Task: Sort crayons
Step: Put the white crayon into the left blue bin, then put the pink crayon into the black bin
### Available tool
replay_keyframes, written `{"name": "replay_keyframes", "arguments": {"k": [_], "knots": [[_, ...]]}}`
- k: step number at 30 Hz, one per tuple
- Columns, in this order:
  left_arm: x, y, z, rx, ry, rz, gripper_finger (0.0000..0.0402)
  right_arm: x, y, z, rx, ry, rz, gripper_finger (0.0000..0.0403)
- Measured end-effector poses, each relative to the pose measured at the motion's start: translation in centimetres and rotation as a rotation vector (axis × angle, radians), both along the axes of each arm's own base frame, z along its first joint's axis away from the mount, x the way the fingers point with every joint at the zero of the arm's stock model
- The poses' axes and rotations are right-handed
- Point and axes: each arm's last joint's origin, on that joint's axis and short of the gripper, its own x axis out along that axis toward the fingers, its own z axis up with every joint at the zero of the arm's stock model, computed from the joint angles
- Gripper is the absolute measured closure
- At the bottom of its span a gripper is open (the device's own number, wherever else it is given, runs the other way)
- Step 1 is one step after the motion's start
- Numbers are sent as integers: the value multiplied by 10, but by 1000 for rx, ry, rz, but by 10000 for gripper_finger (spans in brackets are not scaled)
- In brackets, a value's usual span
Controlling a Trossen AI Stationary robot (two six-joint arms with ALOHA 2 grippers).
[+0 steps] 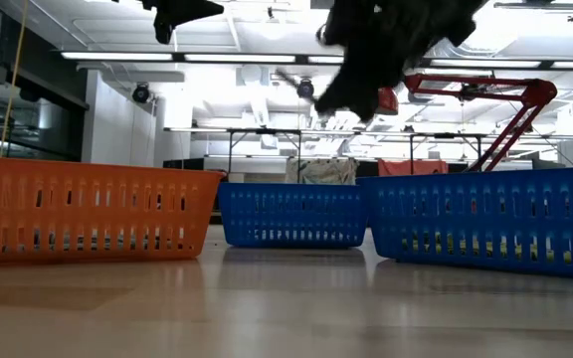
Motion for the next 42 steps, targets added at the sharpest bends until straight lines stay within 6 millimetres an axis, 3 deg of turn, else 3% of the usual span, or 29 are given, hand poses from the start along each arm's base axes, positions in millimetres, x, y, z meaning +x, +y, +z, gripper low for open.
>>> {"name": "replay_keyframes", "arguments": {"k": [13,21,30,37,42], "knots": [[0,0,-2,-2,17,0,247,37,-7,-50,-73,191,57,398],[0,0,-2,-3,23,0,247,42,-10,-46,-110,204,34,365],[0,0,-3,21,36,-2,247,40,-11,-34,-144,279,71,273],[0,0,-4,20,47,-2,247,23,-16,-11,-170,401,146,214],[0,0,-4,20,48,-2,247,-21,-27,-2,-130,427,67,213]]}}
